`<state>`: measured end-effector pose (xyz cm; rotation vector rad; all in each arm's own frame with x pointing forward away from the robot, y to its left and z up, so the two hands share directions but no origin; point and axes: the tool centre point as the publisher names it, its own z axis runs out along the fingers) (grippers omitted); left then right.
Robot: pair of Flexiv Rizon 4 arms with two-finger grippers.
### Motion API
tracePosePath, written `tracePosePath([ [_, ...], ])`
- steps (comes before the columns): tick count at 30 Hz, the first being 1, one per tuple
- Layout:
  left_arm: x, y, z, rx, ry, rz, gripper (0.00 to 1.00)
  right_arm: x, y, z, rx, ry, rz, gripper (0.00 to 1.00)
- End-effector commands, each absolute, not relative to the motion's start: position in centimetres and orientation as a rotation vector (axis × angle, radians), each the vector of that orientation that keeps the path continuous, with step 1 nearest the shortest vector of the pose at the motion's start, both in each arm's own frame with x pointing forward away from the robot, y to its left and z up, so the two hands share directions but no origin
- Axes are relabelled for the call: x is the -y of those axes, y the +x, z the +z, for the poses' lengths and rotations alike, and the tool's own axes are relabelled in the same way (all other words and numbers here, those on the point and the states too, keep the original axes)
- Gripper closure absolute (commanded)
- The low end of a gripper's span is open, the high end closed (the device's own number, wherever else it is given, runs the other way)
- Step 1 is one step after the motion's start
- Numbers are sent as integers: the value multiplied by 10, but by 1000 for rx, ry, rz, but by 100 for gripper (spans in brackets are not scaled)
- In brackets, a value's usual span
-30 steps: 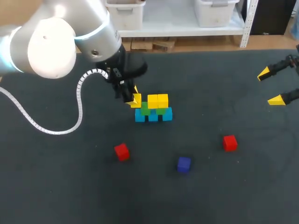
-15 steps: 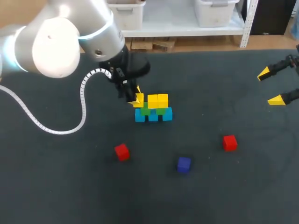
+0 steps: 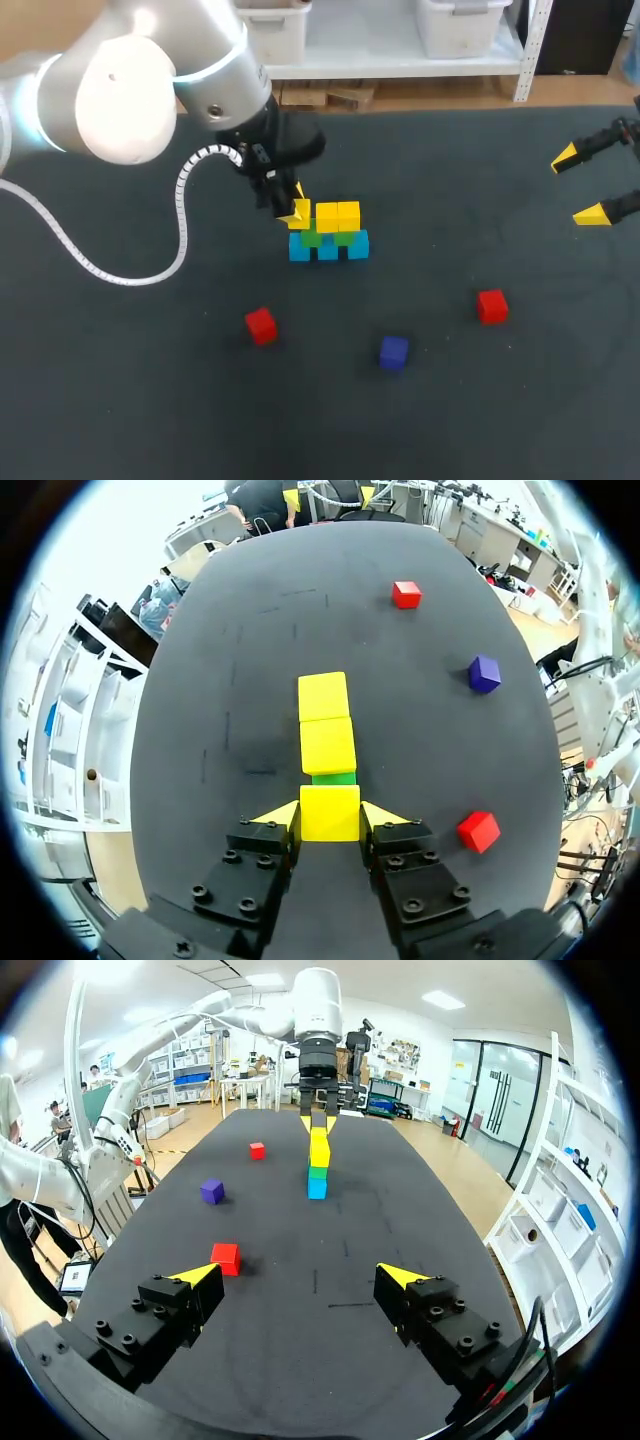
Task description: Place the blue cubes, place green cubes on the blue cubes, place the yellow cubes on the green cubes, then place the red cubes on the yellow cubes, and place purple cube on the red cubes.
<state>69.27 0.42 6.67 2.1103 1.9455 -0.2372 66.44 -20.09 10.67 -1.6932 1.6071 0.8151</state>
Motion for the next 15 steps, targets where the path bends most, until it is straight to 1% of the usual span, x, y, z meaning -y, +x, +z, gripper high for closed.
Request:
tracePosePath([
  [1,-2,696,66,-1947,2120,-241,100,201,664,106,-1605,-1692,815,0],
  [15,2,698,66,-1943,2126,-246,100,201,664,106,-1605,-1692,815,0],
])
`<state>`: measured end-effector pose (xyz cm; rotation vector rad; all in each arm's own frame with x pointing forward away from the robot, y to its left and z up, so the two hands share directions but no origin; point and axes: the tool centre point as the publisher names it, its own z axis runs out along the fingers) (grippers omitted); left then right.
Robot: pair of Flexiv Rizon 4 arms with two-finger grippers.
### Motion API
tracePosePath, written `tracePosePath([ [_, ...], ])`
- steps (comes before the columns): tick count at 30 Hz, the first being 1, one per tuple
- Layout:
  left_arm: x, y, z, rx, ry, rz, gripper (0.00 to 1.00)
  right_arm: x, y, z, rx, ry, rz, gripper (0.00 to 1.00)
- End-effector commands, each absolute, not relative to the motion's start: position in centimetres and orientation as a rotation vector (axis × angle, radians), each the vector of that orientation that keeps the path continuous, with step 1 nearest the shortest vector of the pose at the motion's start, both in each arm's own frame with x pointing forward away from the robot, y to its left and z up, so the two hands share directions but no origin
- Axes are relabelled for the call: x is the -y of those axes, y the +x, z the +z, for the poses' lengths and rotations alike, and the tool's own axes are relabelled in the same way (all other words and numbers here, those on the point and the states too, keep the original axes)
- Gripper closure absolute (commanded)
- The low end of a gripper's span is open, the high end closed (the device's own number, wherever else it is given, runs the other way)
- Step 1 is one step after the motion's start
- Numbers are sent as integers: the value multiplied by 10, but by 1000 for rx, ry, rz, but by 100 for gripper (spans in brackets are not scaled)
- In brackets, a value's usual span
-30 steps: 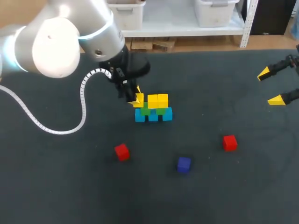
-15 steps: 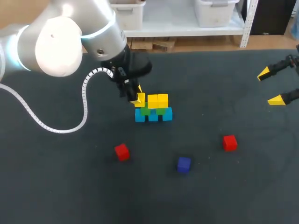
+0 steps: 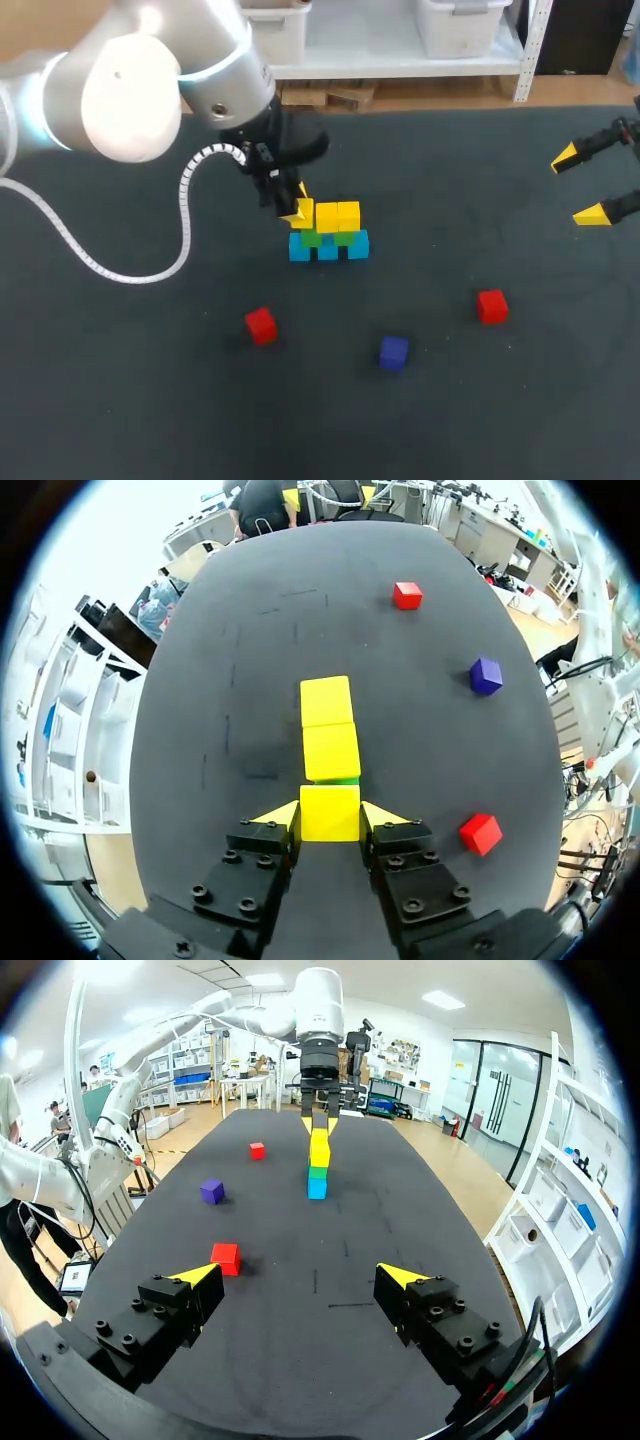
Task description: Place the blue cubes, place green cubes on the blue cubes, place the yellow cubes on the green cubes, then place the red cubes on the yellow cubes, and place purple cube on the red cubes.
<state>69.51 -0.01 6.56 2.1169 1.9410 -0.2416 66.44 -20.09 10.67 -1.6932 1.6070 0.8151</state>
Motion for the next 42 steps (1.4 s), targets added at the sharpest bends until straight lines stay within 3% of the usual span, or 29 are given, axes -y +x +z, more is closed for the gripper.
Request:
tracePosePath([
  [1,3,698,66,-1942,2126,-246,100,201,664,106,-1605,-1692,815,0],
  [42,4,698,60,-1953,2137,-255,100,201,664,106,-1605,-1692,815,0],
])
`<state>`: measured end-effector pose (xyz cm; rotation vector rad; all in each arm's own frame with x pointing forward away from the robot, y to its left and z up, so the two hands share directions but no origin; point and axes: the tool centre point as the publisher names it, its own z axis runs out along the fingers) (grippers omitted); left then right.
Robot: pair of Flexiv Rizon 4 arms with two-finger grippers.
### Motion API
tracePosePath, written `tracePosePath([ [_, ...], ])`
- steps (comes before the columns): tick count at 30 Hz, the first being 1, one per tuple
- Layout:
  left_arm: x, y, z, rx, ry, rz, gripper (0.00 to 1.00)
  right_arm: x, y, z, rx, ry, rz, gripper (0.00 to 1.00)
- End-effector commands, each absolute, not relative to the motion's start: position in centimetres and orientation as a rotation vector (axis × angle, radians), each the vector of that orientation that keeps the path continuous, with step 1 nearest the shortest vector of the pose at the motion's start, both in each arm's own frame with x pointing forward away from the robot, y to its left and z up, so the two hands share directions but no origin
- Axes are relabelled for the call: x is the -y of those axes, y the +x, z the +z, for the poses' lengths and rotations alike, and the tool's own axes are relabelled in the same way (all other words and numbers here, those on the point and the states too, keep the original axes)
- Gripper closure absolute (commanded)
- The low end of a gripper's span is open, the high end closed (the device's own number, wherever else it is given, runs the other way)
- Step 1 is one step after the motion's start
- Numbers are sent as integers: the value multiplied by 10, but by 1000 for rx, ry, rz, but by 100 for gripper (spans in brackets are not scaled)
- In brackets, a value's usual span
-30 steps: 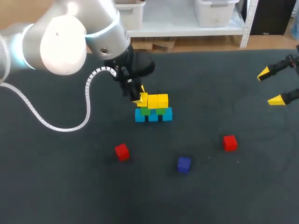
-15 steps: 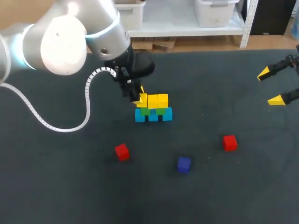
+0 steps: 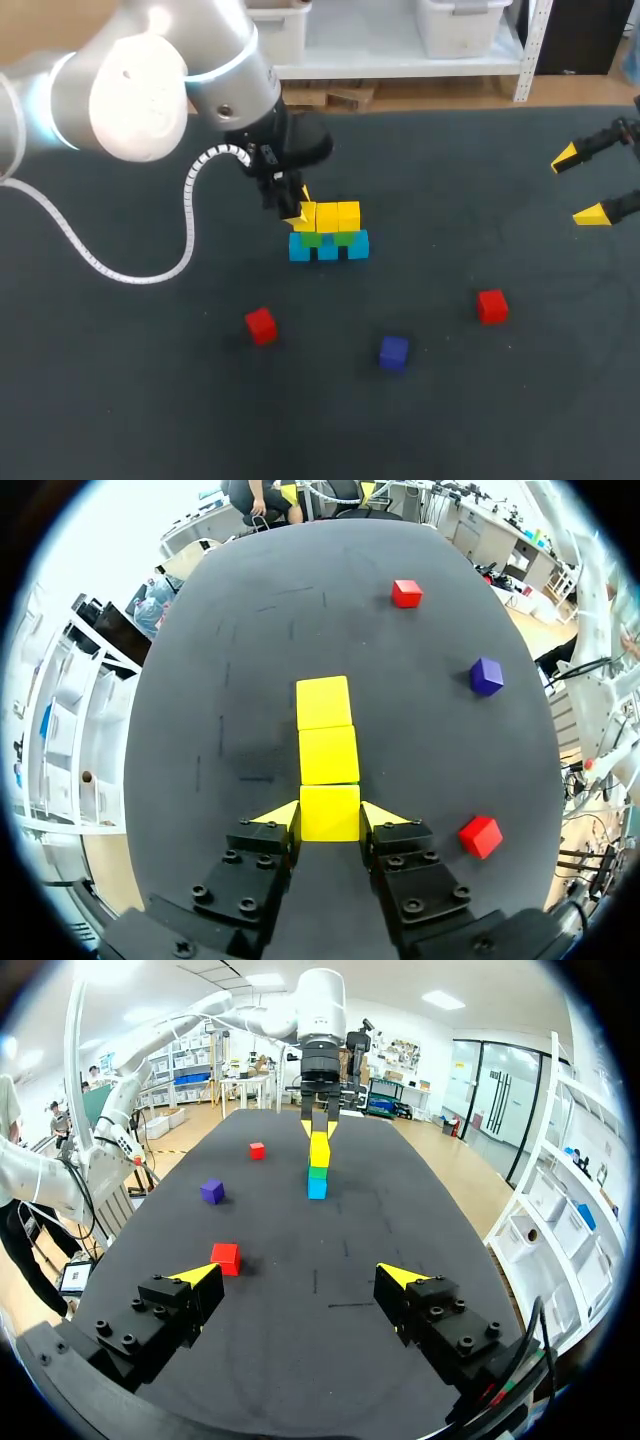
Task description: Place the blue cubes, place green cubes on the blue cubes, place the yellow cubes on the green cubes, then place the red cubes on the yellow cubes, and place purple cube on the red cubes.
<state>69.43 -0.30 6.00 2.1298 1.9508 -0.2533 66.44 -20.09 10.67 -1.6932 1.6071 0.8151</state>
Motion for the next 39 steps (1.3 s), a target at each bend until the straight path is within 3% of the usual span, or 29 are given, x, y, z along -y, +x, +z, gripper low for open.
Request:
tracePosePath([
  [1,4,698,60,-1953,2137,-255,100,201,664,106,-1605,-1692,815,0],
  [9,4,698,60,-1955,2135,-258,98,201,664,106,-1605,-1692,815,0],
  [17,3,697,59,-1960,2134,-260,34,201,664,106,-1605,-1692,815,0],
  [21,3,696,59,-1961,2135,-261,23,201,664,106,-1605,-1692,815,0],
  [24,3,696,58,-1960,2137,-263,23,201,664,106,-1605,-1692,815,0],
  [25,3,696,58,-1961,2137,-262,19,201,664,106,-1605,-1692,815,0],
  [26,2,696,58,-1962,2136,-262,4,201,664,106,-1605,-1692,815,0],
  [27,2,695,59,-1962,2135,-262,0,201,664,106,-1605,-1692,815,0],
  [39,-8,690,65,-1970,2137,-251,0,201,664,106,-1605,-1692,815,0],
])
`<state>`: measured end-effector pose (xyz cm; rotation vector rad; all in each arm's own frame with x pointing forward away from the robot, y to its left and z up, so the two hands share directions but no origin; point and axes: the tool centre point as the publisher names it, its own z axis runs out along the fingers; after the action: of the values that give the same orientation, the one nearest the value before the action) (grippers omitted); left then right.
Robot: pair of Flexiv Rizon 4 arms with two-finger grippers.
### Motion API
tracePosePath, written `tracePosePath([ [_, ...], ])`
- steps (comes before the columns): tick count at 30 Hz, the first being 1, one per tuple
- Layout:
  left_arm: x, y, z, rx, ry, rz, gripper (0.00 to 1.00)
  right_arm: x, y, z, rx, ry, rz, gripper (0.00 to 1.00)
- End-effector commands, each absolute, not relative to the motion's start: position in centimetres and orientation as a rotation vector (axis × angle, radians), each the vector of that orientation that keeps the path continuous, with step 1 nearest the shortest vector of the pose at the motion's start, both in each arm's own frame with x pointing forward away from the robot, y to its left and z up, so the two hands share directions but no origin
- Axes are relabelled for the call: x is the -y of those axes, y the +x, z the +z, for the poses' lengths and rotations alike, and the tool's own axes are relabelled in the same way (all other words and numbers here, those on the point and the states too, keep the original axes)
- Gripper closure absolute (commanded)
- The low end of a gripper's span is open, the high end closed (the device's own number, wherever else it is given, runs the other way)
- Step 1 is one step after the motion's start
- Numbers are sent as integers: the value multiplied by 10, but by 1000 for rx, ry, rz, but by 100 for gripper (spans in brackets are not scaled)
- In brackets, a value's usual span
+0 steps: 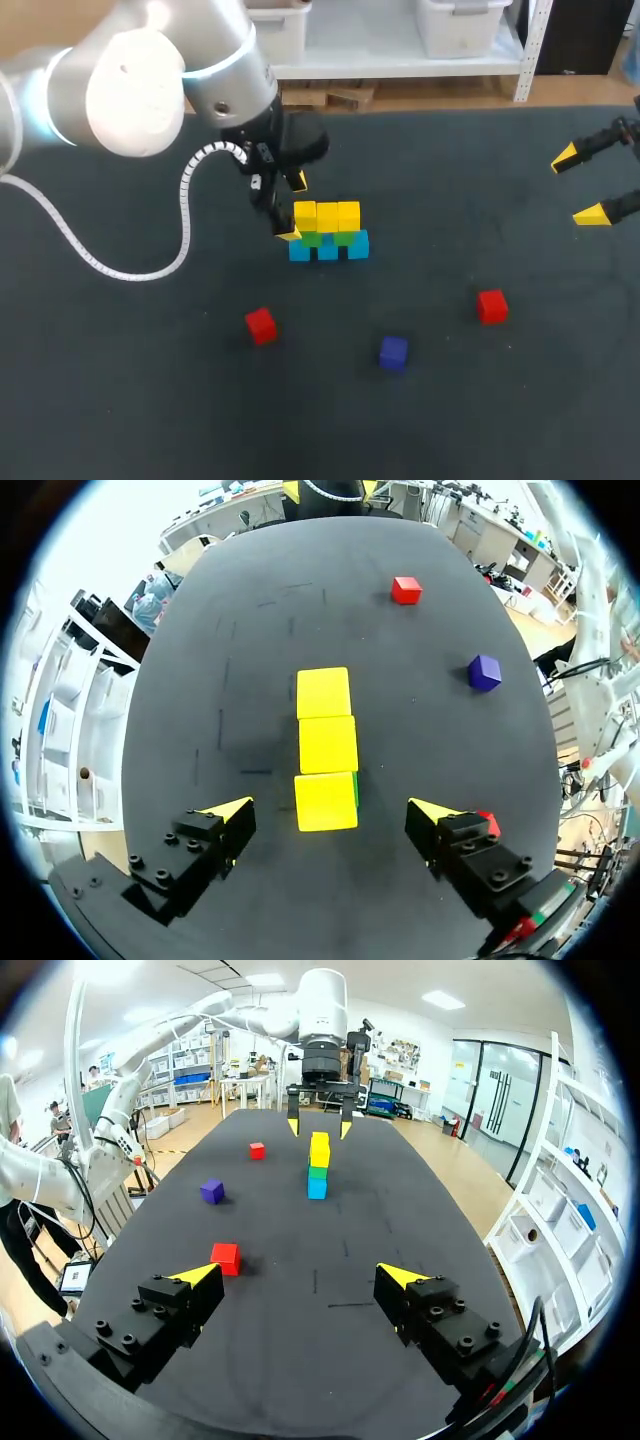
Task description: Place the blue cubes, place green cubes on the blue cubes, place the yellow cubes on the green cubes, then place the red cubes on the yellow cubes, and place purple cube on the red cubes.
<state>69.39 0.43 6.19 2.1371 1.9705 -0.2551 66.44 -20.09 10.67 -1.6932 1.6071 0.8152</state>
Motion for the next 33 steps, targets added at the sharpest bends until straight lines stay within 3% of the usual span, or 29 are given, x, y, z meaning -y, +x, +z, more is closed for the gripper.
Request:
tracePosePath([
  [1,-9,690,65,-1971,2137,-250,0,201,664,106,-1605,-1692,815,0],
  [19,-70,664,91,-1904,2079,-191,0,201,664,106,-1605,-1692,815,0],
  [33,-112,625,104,-1330,2513,-227,0,201,664,106,-1605,-1692,815,0],
])
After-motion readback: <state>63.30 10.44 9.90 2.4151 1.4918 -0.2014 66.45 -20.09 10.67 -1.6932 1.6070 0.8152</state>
